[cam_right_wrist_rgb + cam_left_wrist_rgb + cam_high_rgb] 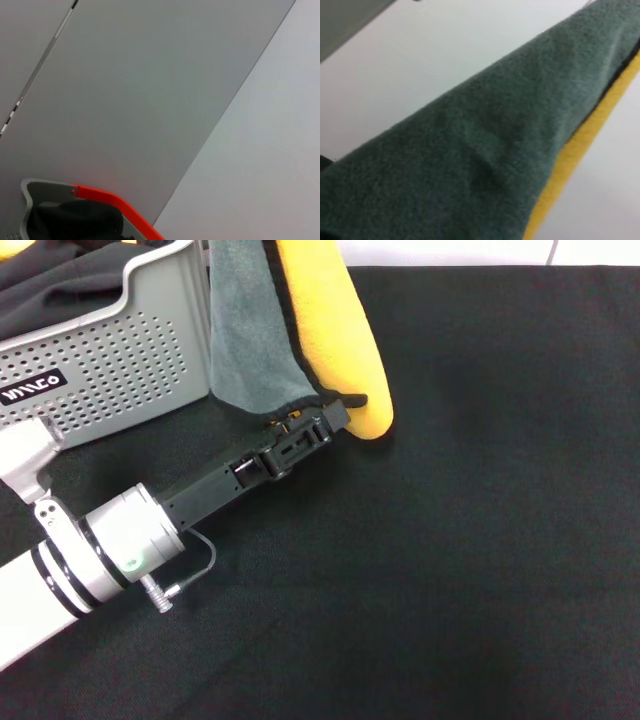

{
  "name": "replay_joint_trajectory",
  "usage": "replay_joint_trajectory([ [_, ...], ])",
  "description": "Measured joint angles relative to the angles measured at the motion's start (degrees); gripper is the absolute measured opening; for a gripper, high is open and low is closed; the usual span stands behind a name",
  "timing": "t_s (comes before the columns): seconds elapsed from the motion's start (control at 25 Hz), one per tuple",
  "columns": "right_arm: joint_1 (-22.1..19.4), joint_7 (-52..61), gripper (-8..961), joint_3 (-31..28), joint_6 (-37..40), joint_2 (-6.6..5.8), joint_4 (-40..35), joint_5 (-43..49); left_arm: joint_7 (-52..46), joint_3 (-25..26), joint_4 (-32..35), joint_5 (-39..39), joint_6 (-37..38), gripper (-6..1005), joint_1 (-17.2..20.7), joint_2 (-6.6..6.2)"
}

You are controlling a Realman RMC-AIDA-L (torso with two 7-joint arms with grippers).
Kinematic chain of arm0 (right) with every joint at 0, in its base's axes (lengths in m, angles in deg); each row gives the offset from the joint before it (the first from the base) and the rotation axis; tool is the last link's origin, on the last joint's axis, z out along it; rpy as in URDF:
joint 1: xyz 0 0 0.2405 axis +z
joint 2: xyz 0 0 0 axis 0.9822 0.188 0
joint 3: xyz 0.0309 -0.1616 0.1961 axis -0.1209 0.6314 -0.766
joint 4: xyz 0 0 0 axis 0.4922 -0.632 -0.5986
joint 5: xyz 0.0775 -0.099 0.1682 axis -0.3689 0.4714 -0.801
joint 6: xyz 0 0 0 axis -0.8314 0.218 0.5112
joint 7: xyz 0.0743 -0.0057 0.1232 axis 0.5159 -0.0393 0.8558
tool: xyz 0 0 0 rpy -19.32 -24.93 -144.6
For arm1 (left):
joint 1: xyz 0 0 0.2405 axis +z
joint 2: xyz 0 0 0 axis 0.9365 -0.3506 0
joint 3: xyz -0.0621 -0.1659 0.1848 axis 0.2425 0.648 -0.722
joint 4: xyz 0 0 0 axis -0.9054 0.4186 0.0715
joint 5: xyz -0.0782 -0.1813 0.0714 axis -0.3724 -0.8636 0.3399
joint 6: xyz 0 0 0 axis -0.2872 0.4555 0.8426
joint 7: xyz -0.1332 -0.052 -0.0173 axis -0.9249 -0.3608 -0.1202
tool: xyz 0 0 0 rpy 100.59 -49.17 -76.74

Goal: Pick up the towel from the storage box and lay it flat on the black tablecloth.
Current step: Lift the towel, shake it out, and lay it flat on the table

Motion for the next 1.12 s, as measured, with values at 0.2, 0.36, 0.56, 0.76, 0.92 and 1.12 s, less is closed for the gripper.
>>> replay_joint_trajectory([
  [0.2, -0.02, -0.45, 6, -0.06, -0.26, 0.00, -0.18, -0.77, 1.04, -0.05, -0.75, -0.53, -0.58, 503, -0.18, 0.00],
  [0.36, -0.02, -1.56, 6, -0.01, -0.94, 0.00, -0.39, -1.87, 0.33, -0.48, -1.12, 0.24, -0.64, 499, -0.26, 0.00],
  [0.56, -0.01, -1.78, 6, -0.05, -1.00, 0.00, -0.48, -2.72, 1.68, -0.25, -2.77, 0.07, -0.52, 495, -0.13, 0.01],
  [0.76, -0.11, -1.79, 5, 0.09, -0.82, 0.00, -0.40, -2.86, 2.52, -0.06, -2.82, -0.76, -0.18, 490, -0.28, 0.01],
  [0.92, -1.05, -2.06, 5, 0.14, -0.53, 0.00, -0.87, -4.01, 3.65, 0.00, -2.86, -2.67, -0.15, 486, -0.25, 0.00],
  [1.12, -2.55, -2.33, 5, 0.14, -0.35, 0.00, -1.96, -4.60, 3.92, 0.02, -2.58, -4.13, 0.42, 481, -0.03, 0.01],
])
